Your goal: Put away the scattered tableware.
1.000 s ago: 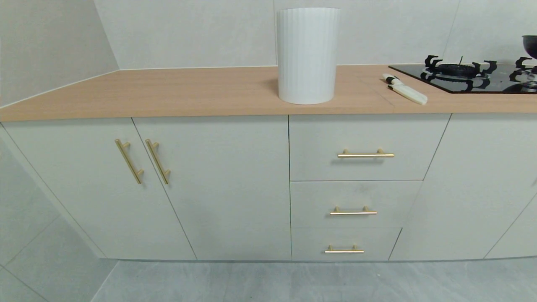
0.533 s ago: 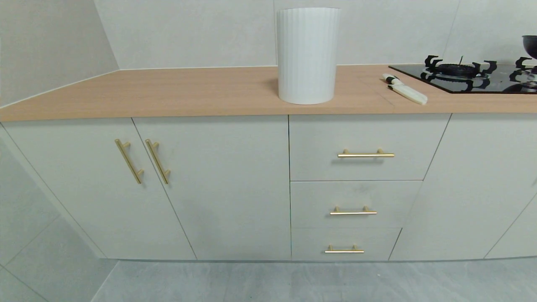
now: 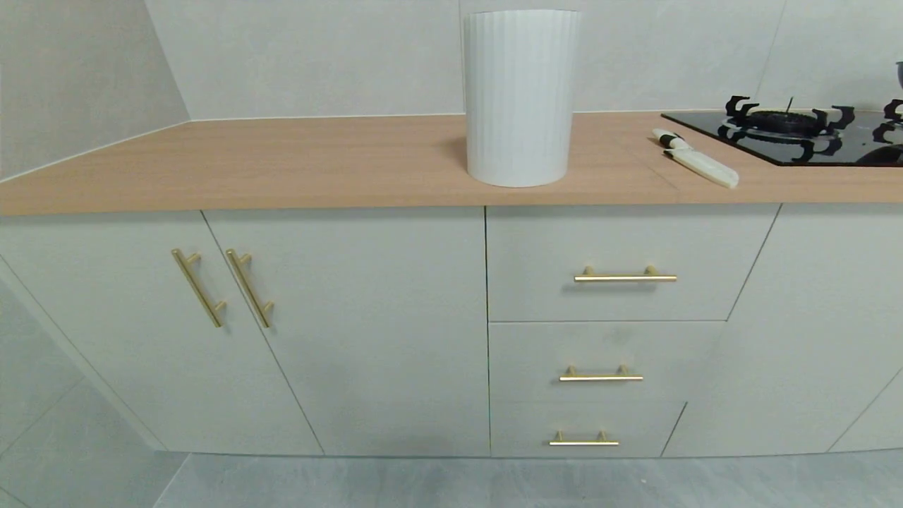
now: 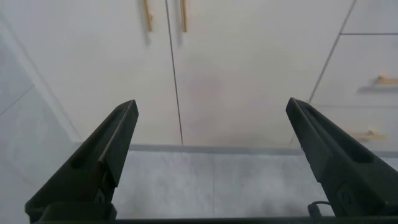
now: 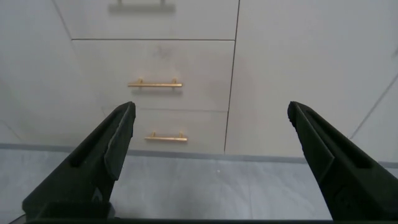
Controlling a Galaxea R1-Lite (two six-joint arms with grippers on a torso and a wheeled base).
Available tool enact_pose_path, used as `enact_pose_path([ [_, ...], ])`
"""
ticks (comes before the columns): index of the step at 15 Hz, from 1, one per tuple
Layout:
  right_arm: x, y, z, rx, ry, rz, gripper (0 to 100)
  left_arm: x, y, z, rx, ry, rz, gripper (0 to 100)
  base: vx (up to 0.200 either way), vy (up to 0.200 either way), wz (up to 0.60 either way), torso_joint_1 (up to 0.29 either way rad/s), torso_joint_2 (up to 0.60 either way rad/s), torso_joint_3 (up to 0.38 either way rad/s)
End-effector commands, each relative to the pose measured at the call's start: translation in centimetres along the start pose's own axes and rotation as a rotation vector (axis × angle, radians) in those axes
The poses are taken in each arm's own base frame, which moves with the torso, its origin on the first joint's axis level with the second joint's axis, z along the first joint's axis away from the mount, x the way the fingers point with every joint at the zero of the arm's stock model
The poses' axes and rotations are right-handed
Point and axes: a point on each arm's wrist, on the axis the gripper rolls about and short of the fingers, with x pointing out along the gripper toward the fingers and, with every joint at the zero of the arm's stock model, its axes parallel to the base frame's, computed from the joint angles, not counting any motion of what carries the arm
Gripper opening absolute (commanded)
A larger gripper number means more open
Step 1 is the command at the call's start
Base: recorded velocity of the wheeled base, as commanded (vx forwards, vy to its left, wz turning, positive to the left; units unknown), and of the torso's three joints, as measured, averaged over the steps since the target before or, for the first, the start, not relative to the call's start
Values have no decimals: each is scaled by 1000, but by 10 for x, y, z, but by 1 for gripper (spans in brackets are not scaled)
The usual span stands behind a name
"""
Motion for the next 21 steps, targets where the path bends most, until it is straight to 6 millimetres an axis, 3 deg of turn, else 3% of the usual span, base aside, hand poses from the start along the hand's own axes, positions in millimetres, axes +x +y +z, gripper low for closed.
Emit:
enact_pose_path([
  [1, 0, 0, 0, 0, 2, 1, 100, 0, 0, 0, -1, 0, 1, 100, 200, 0, 0, -2, -2, 2],
  [14, 0, 0, 0, 0, 2, 1, 100, 0, 0, 0, -1, 0, 1, 100, 200, 0, 0, 4, 0, 1],
  [21, 0, 0, 0, 0, 2, 1, 100, 0, 0, 0, -1, 0, 1, 100, 0, 0, 0, 0, 0, 0],
])
